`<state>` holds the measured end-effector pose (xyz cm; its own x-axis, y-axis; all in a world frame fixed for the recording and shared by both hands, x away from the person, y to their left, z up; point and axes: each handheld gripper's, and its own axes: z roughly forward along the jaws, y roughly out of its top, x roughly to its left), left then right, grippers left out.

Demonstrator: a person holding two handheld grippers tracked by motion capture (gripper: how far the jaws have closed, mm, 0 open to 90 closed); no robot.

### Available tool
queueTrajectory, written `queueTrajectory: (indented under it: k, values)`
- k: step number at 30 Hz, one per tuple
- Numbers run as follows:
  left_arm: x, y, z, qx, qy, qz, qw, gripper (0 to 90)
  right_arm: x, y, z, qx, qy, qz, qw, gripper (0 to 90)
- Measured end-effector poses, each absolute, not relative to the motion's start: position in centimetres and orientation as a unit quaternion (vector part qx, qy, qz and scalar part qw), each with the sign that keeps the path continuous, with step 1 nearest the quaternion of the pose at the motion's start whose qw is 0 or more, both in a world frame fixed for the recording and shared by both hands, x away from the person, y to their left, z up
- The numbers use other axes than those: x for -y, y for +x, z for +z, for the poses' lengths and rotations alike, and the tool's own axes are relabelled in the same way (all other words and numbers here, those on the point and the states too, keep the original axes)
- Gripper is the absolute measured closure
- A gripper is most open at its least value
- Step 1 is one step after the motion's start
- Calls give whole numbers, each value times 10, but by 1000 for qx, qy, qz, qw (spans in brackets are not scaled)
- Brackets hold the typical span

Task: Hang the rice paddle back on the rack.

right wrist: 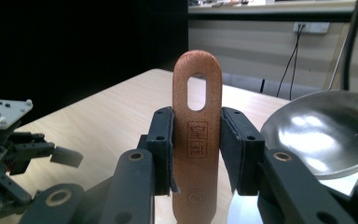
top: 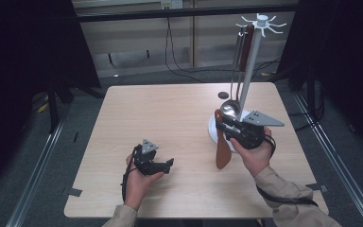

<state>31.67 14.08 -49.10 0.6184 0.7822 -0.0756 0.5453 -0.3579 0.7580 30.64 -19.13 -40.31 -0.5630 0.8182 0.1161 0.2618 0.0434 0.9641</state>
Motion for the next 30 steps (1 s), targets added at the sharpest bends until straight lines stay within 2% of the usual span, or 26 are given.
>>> queueTrajectory:
  k: [30]
  values:
    - [-133,319,-491,-406,810,146,398,157,222,295,-372,-600,407,613,315,669]
